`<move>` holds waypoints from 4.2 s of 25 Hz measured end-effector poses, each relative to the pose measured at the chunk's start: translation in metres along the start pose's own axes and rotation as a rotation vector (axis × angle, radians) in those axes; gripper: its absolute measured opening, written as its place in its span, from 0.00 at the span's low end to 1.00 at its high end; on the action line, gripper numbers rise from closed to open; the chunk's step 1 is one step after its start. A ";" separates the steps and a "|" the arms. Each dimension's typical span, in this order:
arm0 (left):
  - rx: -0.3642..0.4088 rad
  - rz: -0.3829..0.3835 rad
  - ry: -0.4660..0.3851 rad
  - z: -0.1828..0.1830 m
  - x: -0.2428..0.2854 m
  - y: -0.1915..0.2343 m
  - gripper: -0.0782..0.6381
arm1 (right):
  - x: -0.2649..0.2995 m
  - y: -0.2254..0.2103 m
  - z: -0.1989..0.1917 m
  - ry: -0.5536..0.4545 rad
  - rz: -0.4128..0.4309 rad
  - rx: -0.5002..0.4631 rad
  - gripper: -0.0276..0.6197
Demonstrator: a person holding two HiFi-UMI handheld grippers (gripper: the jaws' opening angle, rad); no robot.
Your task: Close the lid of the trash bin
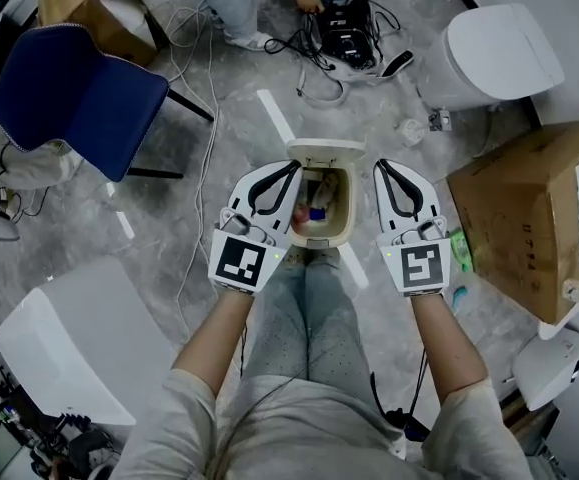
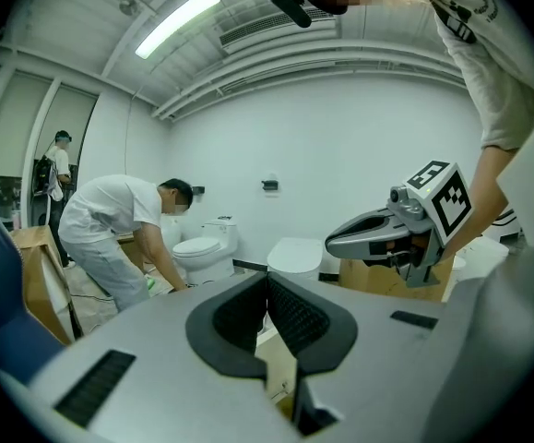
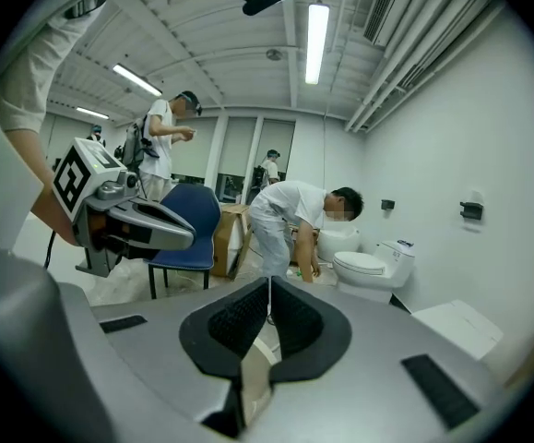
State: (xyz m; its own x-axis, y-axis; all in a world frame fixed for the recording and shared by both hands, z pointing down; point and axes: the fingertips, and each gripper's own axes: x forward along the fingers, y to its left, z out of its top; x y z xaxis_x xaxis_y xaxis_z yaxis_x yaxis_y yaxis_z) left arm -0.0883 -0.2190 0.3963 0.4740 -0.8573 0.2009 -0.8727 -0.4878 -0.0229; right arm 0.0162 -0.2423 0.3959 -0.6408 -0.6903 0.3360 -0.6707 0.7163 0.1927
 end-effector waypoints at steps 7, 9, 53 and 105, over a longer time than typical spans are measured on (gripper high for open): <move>0.042 -0.029 0.048 -0.042 0.017 0.001 0.14 | 0.022 0.004 -0.042 0.056 0.028 -0.022 0.09; 0.041 -0.040 0.078 -0.054 0.023 0.001 0.14 | 0.027 0.002 -0.053 0.068 0.033 -0.019 0.09; 0.082 -0.144 0.375 -0.168 0.084 0.033 0.32 | 0.094 -0.004 -0.167 0.264 0.235 -0.017 0.24; 0.161 -0.288 0.395 -0.215 0.014 -0.038 0.28 | 0.030 0.060 -0.213 0.342 0.303 -0.258 0.18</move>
State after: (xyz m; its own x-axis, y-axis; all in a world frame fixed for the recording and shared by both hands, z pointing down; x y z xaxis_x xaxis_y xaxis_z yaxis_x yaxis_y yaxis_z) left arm -0.0743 -0.1769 0.6102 0.5849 -0.5717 0.5753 -0.6692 -0.7410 -0.0560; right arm 0.0365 -0.1977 0.6141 -0.6045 -0.4061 0.6853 -0.3324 0.9104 0.2464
